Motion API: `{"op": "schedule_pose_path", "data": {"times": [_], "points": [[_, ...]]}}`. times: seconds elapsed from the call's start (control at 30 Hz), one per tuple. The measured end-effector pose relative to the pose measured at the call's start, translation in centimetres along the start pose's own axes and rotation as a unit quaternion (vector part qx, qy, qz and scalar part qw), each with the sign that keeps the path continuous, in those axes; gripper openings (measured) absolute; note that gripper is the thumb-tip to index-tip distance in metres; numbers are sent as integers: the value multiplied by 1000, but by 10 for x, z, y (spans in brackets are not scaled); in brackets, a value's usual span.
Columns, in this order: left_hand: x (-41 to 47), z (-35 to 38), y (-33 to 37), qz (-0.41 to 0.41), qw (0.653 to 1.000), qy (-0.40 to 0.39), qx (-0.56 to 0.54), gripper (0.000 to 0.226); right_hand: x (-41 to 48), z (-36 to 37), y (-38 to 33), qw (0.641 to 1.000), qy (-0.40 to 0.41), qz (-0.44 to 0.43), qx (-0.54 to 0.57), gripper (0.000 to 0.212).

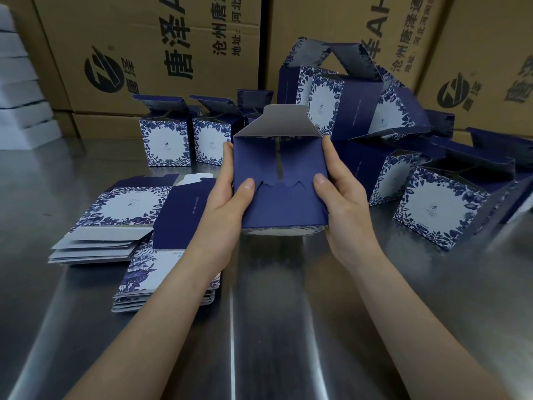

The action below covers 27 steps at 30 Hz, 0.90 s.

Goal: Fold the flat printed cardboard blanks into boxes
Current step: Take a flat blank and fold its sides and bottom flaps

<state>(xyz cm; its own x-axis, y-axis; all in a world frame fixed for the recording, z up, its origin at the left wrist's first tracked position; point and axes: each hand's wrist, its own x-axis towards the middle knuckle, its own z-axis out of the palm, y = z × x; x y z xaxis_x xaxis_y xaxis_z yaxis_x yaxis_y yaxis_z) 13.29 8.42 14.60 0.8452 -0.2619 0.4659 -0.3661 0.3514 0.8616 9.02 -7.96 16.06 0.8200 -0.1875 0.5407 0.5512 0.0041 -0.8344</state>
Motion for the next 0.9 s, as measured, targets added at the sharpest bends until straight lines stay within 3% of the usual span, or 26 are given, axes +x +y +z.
{"op": "schedule_pose_path", "data": {"times": [0.43,0.73,0.9], "points": [[0,-6,1,-5,999,-49,0,72,-1,-6,-4,1000,-18,10,7,61],[-3,0,4,67,996,-42,41,75,1,-7,-9,996,-8,-63,-60,79],[-6,0,7,100,991,-57,62,74,3,-8,-7,993,-9,-76,-87,65]]}}
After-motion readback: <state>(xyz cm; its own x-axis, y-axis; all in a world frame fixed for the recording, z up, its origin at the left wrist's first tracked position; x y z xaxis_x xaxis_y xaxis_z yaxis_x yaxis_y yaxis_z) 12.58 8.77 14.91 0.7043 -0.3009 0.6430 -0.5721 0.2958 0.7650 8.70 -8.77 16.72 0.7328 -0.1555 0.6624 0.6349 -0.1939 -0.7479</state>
